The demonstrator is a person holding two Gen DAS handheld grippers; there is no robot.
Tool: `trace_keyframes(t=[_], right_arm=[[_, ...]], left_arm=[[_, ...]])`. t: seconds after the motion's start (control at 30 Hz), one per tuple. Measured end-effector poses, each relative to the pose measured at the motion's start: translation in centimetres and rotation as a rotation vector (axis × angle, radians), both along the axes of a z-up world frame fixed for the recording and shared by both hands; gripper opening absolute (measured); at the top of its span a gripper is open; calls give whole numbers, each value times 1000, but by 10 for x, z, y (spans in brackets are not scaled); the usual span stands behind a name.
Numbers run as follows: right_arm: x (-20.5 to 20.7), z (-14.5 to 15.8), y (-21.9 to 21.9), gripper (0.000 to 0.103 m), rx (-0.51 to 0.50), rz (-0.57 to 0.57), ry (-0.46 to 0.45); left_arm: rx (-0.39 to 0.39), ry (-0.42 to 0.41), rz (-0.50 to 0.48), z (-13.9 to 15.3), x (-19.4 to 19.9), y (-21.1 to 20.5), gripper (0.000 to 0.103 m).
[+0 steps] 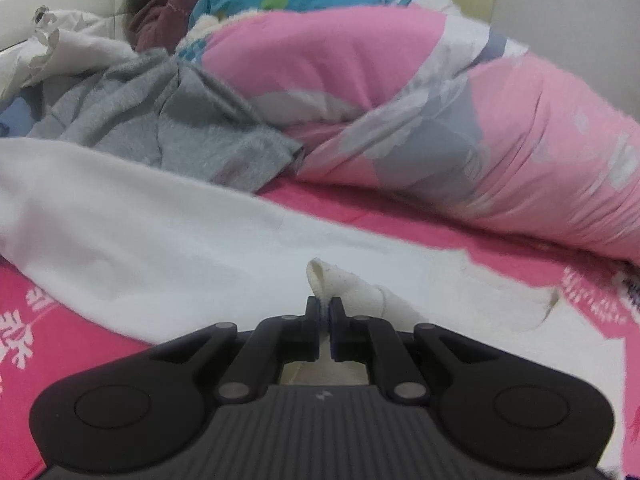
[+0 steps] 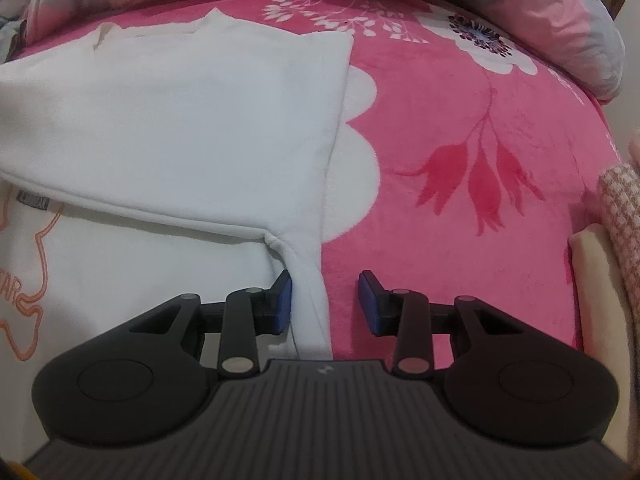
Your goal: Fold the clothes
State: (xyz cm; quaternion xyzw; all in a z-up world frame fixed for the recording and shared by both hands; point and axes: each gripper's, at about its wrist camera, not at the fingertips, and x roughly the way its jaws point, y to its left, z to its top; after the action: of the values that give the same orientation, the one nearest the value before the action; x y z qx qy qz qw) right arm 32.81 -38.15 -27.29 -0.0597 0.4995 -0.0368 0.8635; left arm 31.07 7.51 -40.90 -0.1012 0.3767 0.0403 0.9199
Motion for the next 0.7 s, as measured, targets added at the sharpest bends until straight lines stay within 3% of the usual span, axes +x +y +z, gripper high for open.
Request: trace_keyframes(t=[0.13,0.23,0.7], right_arm=[[1,0,4,34,-21,12,10],[2,0,8,34,-40,20,17],[0,-2,20,34,-90,39,6]], left_arm=[[1,65,6,-18,5,6,5],[-5,62,0,-19,8,10,5],[131,89,-66,-32,23,13,5]])
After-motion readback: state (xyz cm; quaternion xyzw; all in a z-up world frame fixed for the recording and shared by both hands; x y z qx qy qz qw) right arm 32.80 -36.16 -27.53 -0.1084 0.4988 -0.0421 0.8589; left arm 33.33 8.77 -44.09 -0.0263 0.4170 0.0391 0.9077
